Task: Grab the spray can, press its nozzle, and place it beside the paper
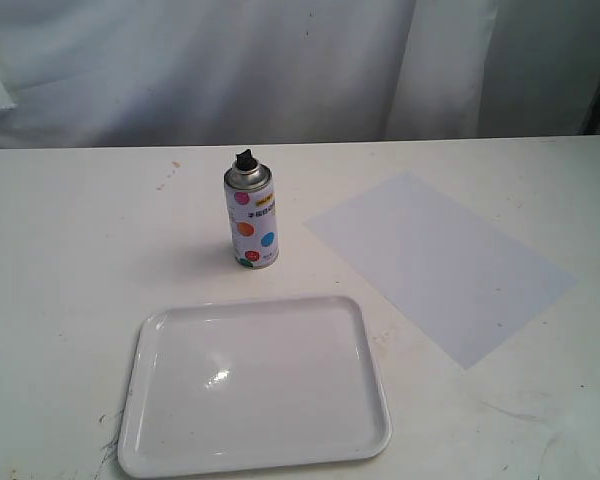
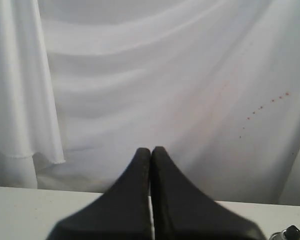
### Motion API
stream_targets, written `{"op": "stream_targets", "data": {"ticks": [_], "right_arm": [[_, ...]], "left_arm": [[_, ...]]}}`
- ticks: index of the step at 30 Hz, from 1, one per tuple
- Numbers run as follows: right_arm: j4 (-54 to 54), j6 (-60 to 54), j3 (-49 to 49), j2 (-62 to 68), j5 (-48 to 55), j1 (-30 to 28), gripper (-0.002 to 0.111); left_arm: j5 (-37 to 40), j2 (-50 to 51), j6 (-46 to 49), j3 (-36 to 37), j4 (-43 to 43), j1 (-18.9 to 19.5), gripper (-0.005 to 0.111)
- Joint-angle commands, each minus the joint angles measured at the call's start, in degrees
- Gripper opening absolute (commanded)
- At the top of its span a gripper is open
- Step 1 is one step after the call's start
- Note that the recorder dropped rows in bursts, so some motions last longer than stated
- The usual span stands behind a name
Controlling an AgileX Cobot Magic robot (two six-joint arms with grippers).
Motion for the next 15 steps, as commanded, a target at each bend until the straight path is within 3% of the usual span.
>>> {"op": "stream_targets", "data": {"ticks": [1,15], "right_arm": [[0.12,0.10,0.19,-0.19,-0.19,-0.06,0.000],[0.12,0.10,0.19,-0.19,-0.19,-0.06,0.000]], "left_arm": [[0.00,10.13,-0.09,-5.48,-0.10,-0.31,0.000],[-2.09,29.64,0.13,-6.56,0.01,-0.31,0.000]]}}
